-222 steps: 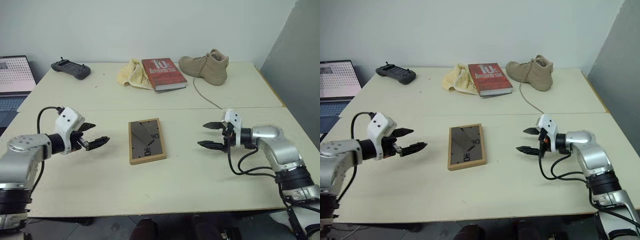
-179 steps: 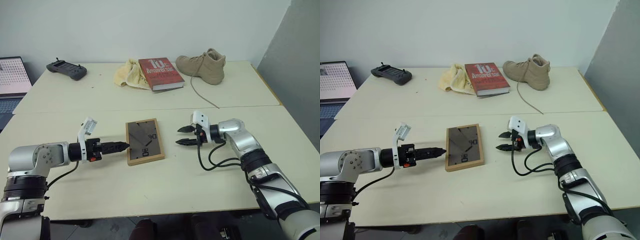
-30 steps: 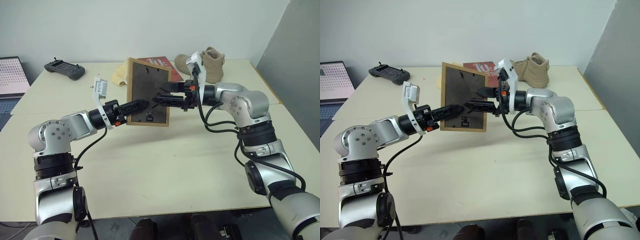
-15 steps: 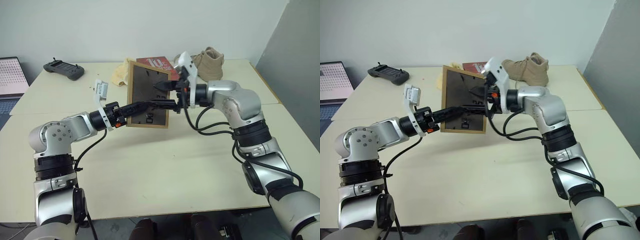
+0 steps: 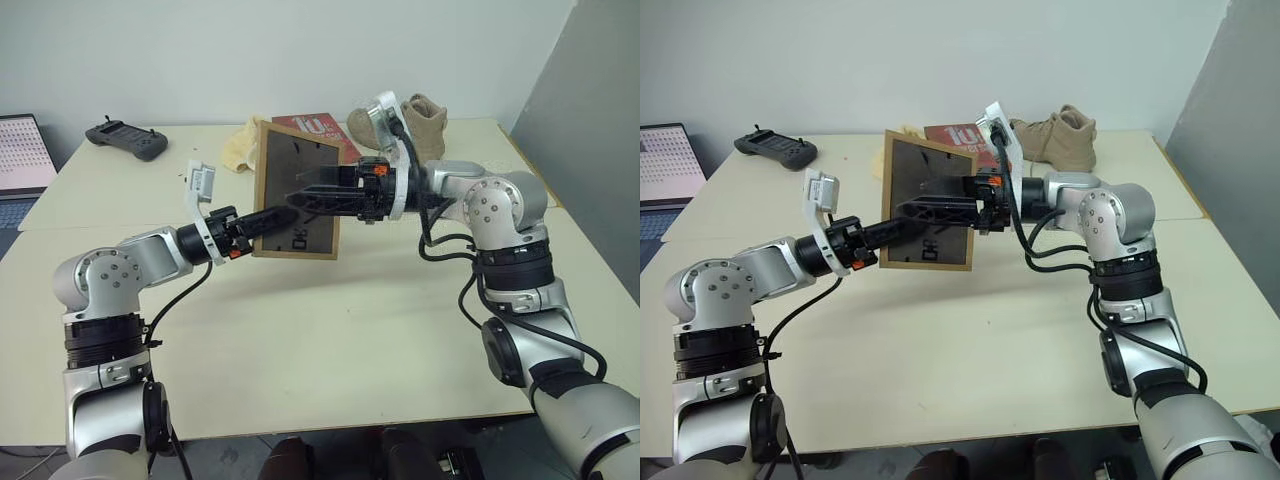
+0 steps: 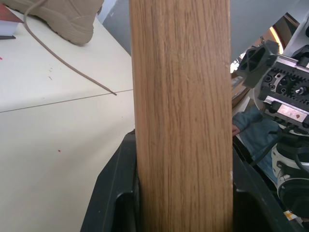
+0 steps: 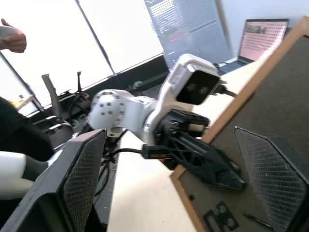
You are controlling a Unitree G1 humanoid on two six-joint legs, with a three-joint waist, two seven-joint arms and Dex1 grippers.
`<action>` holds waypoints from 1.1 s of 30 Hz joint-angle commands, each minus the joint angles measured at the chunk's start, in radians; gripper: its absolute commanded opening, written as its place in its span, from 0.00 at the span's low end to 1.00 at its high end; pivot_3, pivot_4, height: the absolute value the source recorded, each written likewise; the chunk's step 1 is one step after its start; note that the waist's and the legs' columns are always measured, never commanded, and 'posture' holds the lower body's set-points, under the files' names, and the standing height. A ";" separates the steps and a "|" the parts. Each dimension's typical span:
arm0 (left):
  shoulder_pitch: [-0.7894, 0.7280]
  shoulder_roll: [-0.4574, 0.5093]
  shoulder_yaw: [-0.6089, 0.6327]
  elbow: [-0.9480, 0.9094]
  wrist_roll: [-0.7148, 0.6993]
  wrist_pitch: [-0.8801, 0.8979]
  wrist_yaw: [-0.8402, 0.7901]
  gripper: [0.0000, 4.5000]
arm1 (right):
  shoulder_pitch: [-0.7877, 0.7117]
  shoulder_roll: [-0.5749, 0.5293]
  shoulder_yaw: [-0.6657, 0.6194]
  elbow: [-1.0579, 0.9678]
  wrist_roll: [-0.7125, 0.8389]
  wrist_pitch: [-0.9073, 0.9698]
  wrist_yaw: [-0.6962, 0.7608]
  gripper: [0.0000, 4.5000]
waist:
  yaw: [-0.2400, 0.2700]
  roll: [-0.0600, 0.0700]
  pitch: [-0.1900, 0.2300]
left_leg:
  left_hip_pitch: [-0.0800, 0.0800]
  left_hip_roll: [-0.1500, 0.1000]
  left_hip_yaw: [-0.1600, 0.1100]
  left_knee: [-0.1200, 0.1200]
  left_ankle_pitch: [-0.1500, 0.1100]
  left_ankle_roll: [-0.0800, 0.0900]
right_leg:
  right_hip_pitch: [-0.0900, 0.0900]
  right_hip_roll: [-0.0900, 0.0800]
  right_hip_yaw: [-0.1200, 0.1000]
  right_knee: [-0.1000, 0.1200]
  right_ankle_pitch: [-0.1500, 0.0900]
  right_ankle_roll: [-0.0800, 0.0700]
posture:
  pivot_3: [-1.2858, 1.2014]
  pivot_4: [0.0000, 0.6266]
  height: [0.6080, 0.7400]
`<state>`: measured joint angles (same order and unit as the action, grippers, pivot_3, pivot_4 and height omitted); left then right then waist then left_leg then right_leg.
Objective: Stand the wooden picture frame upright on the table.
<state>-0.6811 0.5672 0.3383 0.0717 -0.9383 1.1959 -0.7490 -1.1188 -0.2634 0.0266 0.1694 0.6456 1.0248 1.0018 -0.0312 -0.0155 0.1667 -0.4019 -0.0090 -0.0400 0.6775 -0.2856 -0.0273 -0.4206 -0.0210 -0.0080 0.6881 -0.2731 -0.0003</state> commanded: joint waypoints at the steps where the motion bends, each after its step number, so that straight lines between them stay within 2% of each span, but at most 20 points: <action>1: -0.019 0.009 0.018 -0.025 -0.022 -0.021 -0.001 0.28 | 0.018 -0.040 0.012 0.007 -0.053 -0.078 -0.017 0.99 | 0.000 0.000 0.000 | 0.000 0.000 0.000 0.000 0.000 0.000 | 0.000 0.000 0.000 0.000 0.000 0.000 | 0.52 0.24 1.00; 9: -0.004 0.024 0.030 -0.035 -0.044 0.002 -0.011 0.28 | 0.082 -0.206 -0.032 0.069 -0.059 -0.061 0.032 0.99 | 0.003 0.000 0.000 | 0.000 0.000 0.000 0.000 0.000 0.000 | 0.000 0.000 0.000 -0.001 0.000 0.000 | 0.52 0.24 1.00; 12: -0.006 0.025 0.028 -0.042 -0.060 0.017 -0.016 0.28 | 0.094 -0.217 -0.022 0.119 -0.070 -0.074 0.049 0.99 | 0.002 0.000 0.000 | 0.000 0.000 0.000 0.000 0.000 0.000 | 0.001 0.000 0.000 -0.001 0.000 0.000 | 0.52 0.24 1.00; 20: -0.025 0.027 0.014 -0.067 -0.139 0.085 -0.036 0.28 | -0.001 -0.054 -0.084 0.304 0.011 -0.040 0.048 0.99 | -0.007 0.000 0.000 | 0.000 0.001 0.001 0.000 0.000 0.000 | 0.000 0.001 0.001 0.000 0.000 0.000 | 0.52 0.24 1.00; 25: -0.022 0.036 0.001 -0.073 -0.143 0.085 -0.029 0.28 | -0.040 -0.016 -0.121 0.351 0.050 -0.014 0.068 0.99 | 0.002 0.000 0.000 | 0.000 0.001 0.001 0.000 0.000 0.000 | 0.000 0.001 0.000 0.000 0.000 0.000 | 0.52 0.24 1.00; 26: -0.020 0.037 0.003 -0.074 -0.148 0.086 -0.026 0.28 | -0.044 -0.017 -0.133 0.355 0.064 0.000 0.071 0.93 | 0.004 0.000 0.000 | 0.000 0.001 0.001 0.000 0.000 0.000 | 0.001 0.001 0.000 -0.001 0.000 0.000 | 0.52 0.24 1.00; 28: -0.016 0.040 0.005 -0.076 -0.153 0.086 -0.024 0.28 | -0.046 -0.021 -0.153 0.361 0.081 0.020 0.075 0.89 | 0.007 0.000 0.000 | 0.000 0.000 0.001 0.000 0.000 0.000 | 0.001 0.000 0.000 -0.001 0.000 0.000 | 0.52 0.24 1.00; 33: 0.009 0.045 0.000 -0.091 -0.155 0.080 -0.019 0.28 | -0.037 -0.027 -0.178 0.357 0.100 0.050 0.075 0.63 | 0.002 0.000 0.000 | 0.000 0.000 0.001 0.000 0.000 0.000 | 0.001 -0.001 0.000 -0.001 0.000 0.000 | 0.52 0.24 1.00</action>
<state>-0.6786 0.5920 0.3210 0.0098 -1.0803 1.2852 -0.7741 -1.1265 -0.2841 -0.1118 0.5566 0.6994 1.0654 1.0518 -0.0293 -0.0159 0.1671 -0.4022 -0.0090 -0.0387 0.6777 -0.2855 -0.0275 -0.4200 -0.0215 -0.0080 0.6876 -0.2732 -0.0004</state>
